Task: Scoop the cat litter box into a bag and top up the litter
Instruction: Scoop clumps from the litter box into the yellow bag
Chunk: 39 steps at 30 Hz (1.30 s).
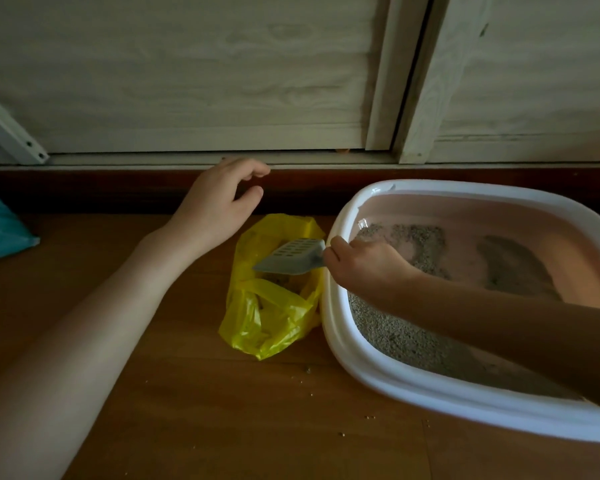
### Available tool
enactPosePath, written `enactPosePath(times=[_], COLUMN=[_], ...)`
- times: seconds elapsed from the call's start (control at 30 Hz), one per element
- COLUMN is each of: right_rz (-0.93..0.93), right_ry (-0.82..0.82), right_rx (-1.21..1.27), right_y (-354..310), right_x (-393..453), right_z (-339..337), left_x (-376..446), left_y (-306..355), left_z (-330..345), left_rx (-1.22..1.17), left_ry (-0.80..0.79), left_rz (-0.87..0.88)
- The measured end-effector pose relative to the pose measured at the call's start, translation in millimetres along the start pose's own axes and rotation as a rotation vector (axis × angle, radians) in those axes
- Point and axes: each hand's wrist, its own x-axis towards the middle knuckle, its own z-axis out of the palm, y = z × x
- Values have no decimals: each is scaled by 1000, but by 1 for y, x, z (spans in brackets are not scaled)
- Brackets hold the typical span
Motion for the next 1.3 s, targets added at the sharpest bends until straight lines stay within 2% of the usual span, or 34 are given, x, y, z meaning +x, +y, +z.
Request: enactPosePath(times=[0.1,0.27,0.43,0.5,0.63,0.73,0.8,0.9,1.03,1.3], right_rz=[75,519,744,818,867,687,589,571,573,697], right_ry=[-43,-179,-291,-320,-484,-630,-780,-915,-926,-779], right_rx=[176,835,1246,1237,1012,652,497,550,735,971], right_y=[2,12,35,52,90,110,114,114,111,72], right_x=[-3,-7,-28,-41,-78,-110,-129,-151,-164,-158], right_z=[-3,-13,-28,-33,-31,-24,-16,5,28,60], left_x=[3,5,4,2,-1,-1,0,3,6,8], left_y=[4,12,19,23,39,51,57,63,66,60], left_z=[3,7,13,19,39,54,64,74,80,83], left_rx=[-6,-6,-13,-16,-24,-19,-9,-12,-4,16], left_ry=[-2,3,-24,-50,-113,-149,-169,-186,-192,-190], left_rz=[8,22,41,56,96,115,134,149,149,136])
